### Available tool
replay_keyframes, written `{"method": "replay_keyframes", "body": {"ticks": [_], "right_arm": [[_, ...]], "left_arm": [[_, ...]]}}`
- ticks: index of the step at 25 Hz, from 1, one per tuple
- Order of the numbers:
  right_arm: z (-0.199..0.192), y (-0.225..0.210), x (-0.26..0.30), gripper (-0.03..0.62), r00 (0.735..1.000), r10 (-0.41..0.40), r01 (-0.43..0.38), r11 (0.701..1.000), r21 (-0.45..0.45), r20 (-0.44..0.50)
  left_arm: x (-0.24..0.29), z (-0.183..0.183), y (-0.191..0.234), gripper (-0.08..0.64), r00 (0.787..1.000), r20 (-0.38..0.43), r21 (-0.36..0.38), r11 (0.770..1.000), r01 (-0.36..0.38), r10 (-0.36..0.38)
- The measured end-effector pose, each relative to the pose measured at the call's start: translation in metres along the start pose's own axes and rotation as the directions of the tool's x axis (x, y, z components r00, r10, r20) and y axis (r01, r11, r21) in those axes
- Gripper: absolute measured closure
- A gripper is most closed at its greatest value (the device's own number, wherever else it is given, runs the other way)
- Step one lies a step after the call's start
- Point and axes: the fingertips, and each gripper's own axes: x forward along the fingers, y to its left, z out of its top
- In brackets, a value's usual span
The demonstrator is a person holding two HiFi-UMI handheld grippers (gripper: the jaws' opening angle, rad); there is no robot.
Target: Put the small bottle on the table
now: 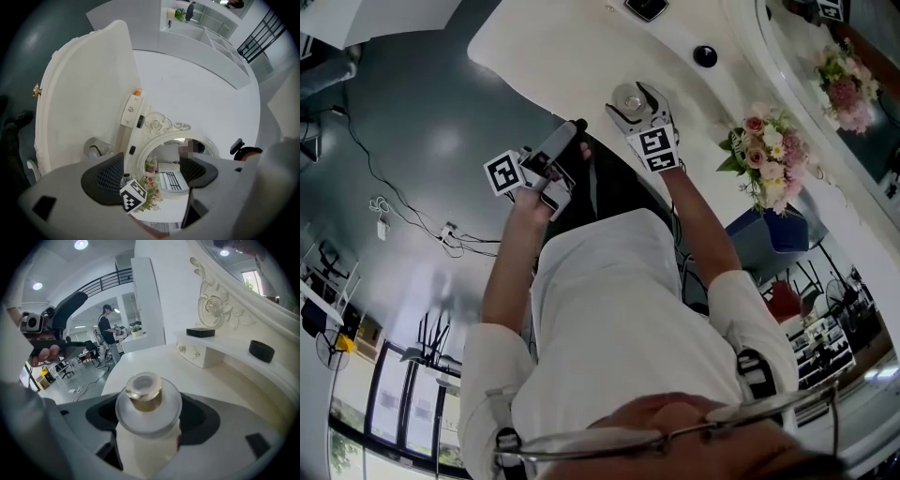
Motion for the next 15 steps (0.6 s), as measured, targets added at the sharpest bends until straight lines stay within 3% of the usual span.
{"method": "replay_keyframes", "body": {"ticks": [9, 15], "right_arm": [[0.007, 0.004, -0.01, 0.207, 0.998, 0.063, -0.064, 0.993, 0.097, 0.009], [0.032, 0.013, -0.05, 0.21, 0.995, 0.096, -0.099, 0.99, 0.105, 0.037]], "left_arm": [[0.008, -0.006, -0.016, 0.186, 1.0, -0.004, 0.039, 0.999, 0.0, 0.0], [0.018, -0.025, -0.034, 0.186, 1.0, -0.02, 0.085, 0.996, 0.003, -0.001]]}}
